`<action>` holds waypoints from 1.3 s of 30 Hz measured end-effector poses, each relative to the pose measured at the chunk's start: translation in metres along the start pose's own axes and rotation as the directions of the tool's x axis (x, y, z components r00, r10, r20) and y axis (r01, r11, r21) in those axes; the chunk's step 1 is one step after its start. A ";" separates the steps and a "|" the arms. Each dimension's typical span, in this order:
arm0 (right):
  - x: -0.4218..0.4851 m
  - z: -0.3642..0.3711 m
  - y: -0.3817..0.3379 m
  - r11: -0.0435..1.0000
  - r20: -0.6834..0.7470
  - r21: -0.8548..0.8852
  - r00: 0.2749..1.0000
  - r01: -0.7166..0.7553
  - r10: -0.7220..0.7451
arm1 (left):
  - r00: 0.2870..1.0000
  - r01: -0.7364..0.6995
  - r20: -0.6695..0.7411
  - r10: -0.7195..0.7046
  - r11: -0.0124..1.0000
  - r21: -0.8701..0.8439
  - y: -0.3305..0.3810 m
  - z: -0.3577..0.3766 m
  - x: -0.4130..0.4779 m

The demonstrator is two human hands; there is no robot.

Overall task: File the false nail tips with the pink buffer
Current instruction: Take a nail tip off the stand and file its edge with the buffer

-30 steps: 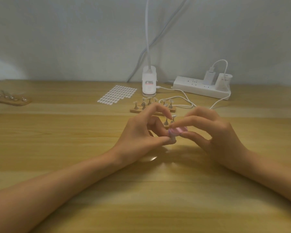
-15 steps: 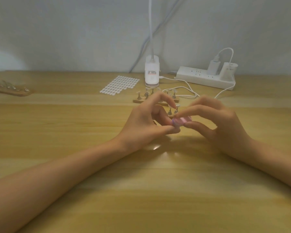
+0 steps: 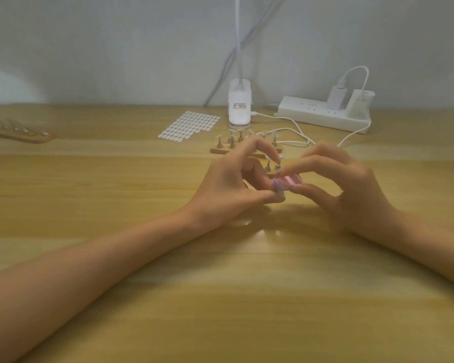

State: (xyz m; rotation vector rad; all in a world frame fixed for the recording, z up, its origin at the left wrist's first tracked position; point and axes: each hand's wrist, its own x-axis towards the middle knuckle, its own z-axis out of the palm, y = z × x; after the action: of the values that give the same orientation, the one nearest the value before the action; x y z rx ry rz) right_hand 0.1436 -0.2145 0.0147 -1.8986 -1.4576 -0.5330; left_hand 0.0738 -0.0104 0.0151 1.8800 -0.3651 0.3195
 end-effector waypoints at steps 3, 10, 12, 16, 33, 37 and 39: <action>0.000 0.001 -0.002 0.999 0.014 -0.012 0.999 0.046 -0.046 | 1.000 0.000 0.009 0.000 1.000 0.004 0.001 0.001 -0.001; 0.000 0.000 0.001 1.000 0.001 -0.021 1.000 0.006 -0.006 | 1.000 0.012 0.003 -0.012 1.000 0.018 0.001 0.000 0.000; 0.000 -0.001 0.003 0.999 -0.021 -0.009 0.999 -0.043 0.043 | 1.000 0.020 -0.006 -0.020 1.000 0.019 0.000 0.000 0.000; -0.002 0.000 0.004 0.999 -0.002 -0.026 1.000 0.021 -0.022 | 1.000 0.006 0.002 -0.006 0.999 0.042 0.000 0.001 0.000; -0.002 -0.001 0.001 0.998 -0.022 -0.059 1.000 0.003 -0.004 | 0.999 0.016 -0.030 -0.016 1.000 0.005 -0.001 0.000 0.001; -0.001 0.000 0.001 0.998 -0.008 -0.060 1.000 0.026 -0.026 | 0.999 0.032 -0.027 -0.032 0.999 -0.006 -0.001 0.000 0.001; 0.000 -0.002 0.002 0.998 -0.024 -0.056 1.000 -0.020 0.019 | 0.999 0.040 -0.036 -0.040 0.999 -0.015 -0.002 0.000 0.001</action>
State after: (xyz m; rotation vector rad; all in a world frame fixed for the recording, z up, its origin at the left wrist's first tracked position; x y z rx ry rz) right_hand 0.1461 -0.2163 0.0154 -1.9416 -1.4214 -0.5905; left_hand 0.0756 -0.0100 0.0136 1.8630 -0.3045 0.3227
